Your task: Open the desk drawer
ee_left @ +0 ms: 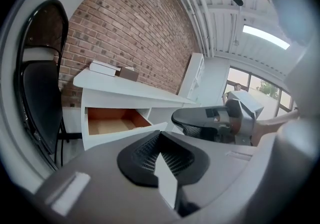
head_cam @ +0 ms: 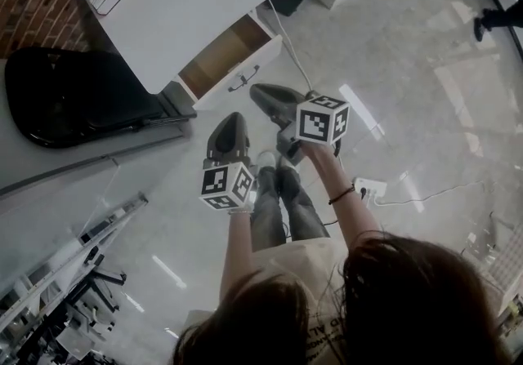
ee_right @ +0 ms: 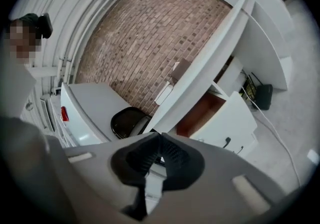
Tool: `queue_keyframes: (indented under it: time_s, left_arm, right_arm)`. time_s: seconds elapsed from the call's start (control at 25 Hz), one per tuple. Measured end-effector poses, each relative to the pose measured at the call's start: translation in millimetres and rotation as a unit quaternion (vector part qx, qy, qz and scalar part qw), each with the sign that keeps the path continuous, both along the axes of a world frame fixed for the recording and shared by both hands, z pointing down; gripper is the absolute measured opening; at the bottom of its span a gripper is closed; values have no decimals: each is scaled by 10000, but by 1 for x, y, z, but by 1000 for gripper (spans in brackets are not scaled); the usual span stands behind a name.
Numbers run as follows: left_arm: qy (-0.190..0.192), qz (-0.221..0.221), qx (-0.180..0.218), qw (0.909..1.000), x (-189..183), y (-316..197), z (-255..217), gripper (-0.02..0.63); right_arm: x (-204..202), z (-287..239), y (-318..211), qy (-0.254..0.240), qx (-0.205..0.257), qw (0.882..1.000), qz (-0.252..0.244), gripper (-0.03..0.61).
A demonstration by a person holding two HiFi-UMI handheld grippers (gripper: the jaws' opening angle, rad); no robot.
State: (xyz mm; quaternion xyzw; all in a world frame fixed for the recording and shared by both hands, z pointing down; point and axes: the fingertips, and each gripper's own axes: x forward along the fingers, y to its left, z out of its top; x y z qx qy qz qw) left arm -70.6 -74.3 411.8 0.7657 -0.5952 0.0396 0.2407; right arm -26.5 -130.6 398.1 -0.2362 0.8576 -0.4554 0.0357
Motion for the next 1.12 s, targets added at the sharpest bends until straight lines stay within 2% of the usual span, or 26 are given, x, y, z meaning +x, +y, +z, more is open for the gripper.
queue_keyframes:
  time_s: [0.16, 0.36, 0.96, 1.12]
  left_arm:
    - [50, -7, 107, 9999, -3, 5, -23, -2]
    - [51, 129, 269, 9995, -3, 11, -52, -3]
    - [-24, 532, 638, 9965, 11, 20, -107, -3]
    - [-62, 517, 683, 9963, 6, 18, -114, -2]
  right_arm:
    - [-3, -33, 13, 338, 524, 9978, -207, 15]
    - [-7, -68, 29, 858, 1210, 9880, -440, 5]
    - [-11, -121, 55, 1355, 2217, 9633, -674, 3]
    - [-9, -124, 58, 1330, 2288, 9622, -642, 3]
